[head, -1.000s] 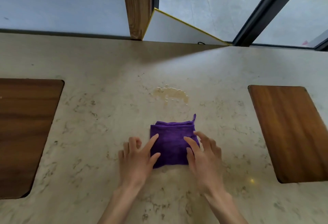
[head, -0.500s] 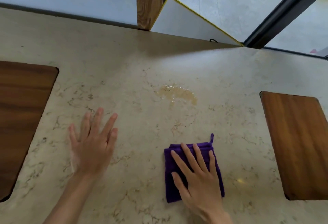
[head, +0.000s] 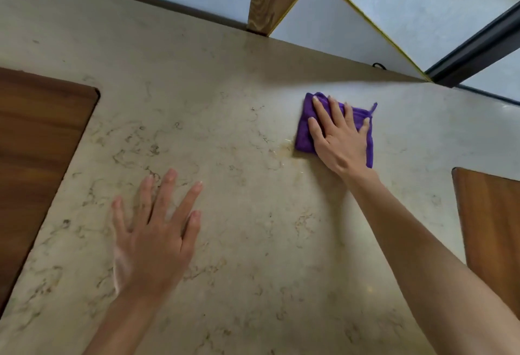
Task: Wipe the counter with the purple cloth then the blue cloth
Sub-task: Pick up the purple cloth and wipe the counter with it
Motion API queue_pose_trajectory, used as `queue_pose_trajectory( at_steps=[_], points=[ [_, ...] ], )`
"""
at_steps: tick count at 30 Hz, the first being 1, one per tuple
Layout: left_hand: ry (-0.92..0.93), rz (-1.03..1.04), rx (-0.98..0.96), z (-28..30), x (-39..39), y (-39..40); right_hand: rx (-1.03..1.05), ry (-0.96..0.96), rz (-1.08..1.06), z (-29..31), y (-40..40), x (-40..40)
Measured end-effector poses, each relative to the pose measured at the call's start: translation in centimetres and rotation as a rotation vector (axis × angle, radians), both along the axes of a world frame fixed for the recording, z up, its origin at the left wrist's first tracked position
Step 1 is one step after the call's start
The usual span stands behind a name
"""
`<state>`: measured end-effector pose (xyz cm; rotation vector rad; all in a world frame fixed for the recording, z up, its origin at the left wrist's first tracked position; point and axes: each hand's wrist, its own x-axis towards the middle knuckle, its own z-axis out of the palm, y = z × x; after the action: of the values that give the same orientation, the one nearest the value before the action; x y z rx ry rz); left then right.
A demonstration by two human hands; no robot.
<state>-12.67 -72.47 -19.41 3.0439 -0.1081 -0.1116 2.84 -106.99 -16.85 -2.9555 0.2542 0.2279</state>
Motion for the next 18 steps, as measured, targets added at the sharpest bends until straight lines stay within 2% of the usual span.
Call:
queue_pose_trajectory(
  at_steps=[4,7,13,18],
  points=[
    [0.031,0.006,0.008,0.2,0.1,0.0,0.055,-0.007,0.079,0.1,4.8,4.0],
    [0.046,0.002,0.021,0.4,0.1,0.1,0.059,-0.009,0.102,0.4,6.7,1.9],
    [0.072,0.002,0.014,1.2,0.1,0.0,0.001,-0.094,0.192,0.5,8.5,-15.8],
    [0.086,0.01,0.012,1.6,0.0,-0.1,-0.118,0.025,0.296,0.0,8.8,-29.1]
  ],
)
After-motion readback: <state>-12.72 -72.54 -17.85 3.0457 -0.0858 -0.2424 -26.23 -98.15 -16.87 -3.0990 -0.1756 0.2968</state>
